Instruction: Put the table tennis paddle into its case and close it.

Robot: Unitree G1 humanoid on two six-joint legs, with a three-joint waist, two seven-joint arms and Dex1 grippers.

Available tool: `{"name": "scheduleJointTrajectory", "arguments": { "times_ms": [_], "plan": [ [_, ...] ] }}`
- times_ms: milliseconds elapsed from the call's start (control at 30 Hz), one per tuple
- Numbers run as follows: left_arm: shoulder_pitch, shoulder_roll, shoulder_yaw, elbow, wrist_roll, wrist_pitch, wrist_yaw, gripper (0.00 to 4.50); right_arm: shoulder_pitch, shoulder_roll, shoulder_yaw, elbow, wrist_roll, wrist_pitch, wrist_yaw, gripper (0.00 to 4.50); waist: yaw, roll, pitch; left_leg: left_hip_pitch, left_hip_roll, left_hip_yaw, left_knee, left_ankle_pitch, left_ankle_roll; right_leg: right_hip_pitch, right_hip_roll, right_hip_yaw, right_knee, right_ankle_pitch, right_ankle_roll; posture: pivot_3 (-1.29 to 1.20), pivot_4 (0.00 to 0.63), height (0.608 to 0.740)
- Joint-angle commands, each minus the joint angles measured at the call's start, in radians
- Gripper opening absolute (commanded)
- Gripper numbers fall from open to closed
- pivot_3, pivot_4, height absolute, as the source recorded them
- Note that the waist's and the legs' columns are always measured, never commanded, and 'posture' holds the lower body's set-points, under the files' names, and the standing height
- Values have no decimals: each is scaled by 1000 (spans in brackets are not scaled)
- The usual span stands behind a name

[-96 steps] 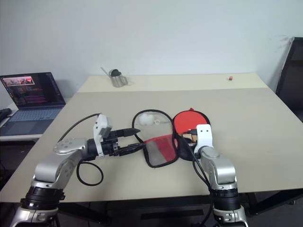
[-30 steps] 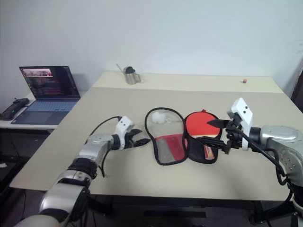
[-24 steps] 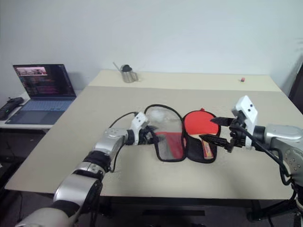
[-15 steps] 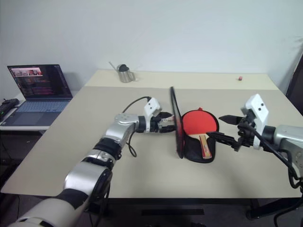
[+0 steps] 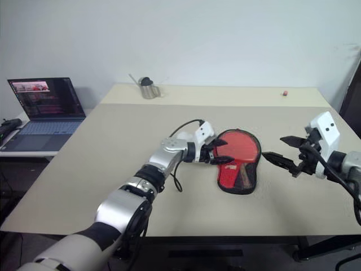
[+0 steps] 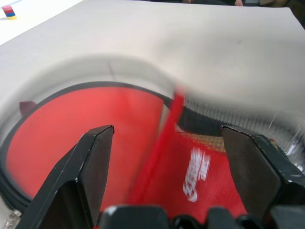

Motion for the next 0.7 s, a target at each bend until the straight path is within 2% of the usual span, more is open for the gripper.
{"name": "scheduleJointTrajectory", "arguments": {
  "times_ms": [33,333,500,700],
  "plan": [
    [40,70,31,-62,-22,-5,-38,3895,-51,30,41,45,-33,-24,-52,4476,-5,0,0,0,0,0,0,0,0,0,0,1,1,0,0,0,150,740],
    [221,213,83,-398,-124,142,-122,3895,-180,166,214,295,-177,-59,-146,4476,-19,0,0,-1,0,-2,9,-1,1,-2,0,3,8,0,0,0,150,740],
    [326,272,117,-689,-239,333,-144,3895,-239,253,273,453,-268,-97,-197,4476,-21,1,0,0,0,-3,11,-1,1,-2,0,4,12,0,0,0,150,740],
    [408,372,143,-927,-357,508,-178,3895,-280,328,319,596,-331,-147,-187,4476,-27,1,0,0,0,-1,11,-1,1,-3,1,7,12,0,0,0,150,740]
  ]
}}
